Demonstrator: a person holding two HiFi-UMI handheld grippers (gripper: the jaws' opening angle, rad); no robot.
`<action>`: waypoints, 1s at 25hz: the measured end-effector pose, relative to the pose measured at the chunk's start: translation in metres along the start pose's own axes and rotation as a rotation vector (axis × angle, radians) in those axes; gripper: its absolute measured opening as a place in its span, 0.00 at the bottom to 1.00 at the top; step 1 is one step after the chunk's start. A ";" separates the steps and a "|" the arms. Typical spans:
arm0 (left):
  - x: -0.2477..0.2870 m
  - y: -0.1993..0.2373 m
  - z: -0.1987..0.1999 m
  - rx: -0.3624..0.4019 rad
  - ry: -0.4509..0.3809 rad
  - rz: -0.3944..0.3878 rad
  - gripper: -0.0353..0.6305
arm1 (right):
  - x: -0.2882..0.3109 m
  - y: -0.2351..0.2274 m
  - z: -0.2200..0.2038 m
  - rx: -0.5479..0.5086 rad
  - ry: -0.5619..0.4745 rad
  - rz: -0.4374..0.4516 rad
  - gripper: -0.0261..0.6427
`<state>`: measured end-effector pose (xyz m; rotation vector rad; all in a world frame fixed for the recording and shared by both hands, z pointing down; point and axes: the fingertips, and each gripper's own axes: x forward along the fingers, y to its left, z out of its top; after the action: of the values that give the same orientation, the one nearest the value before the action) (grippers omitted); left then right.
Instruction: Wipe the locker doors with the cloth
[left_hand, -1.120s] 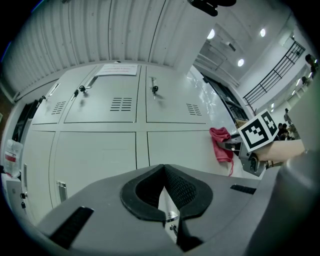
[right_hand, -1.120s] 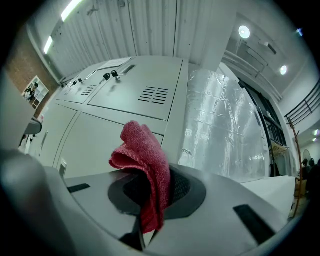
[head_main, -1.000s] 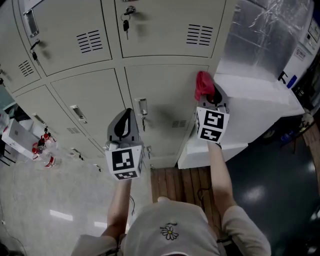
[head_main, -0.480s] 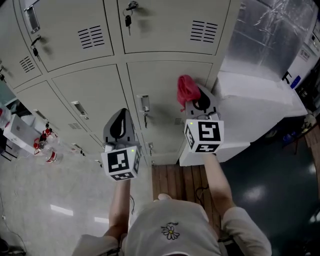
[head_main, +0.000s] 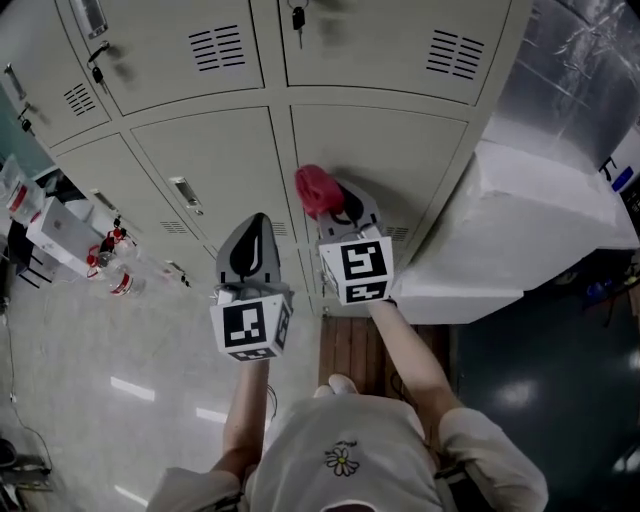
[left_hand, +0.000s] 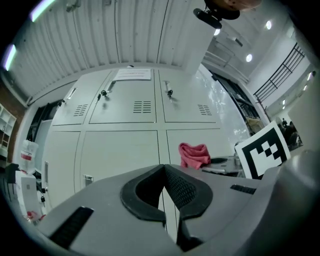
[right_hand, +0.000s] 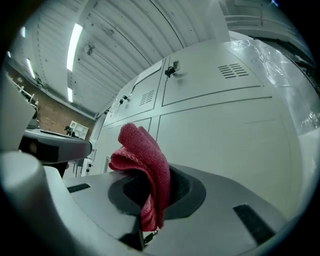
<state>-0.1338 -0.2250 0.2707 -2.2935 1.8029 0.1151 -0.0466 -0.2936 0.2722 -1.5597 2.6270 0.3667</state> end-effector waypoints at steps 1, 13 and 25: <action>-0.002 0.003 -0.001 0.003 0.004 0.007 0.08 | 0.005 0.004 -0.005 0.002 0.010 0.007 0.10; -0.019 0.029 -0.006 0.021 0.028 0.064 0.08 | 0.035 0.020 -0.044 -0.039 0.089 -0.010 0.10; -0.022 0.031 -0.004 0.020 0.018 0.065 0.08 | 0.030 0.015 -0.045 -0.058 0.086 -0.035 0.10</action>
<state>-0.1689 -0.2119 0.2746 -2.2301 1.8792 0.0867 -0.0710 -0.3233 0.3126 -1.6736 2.6714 0.3852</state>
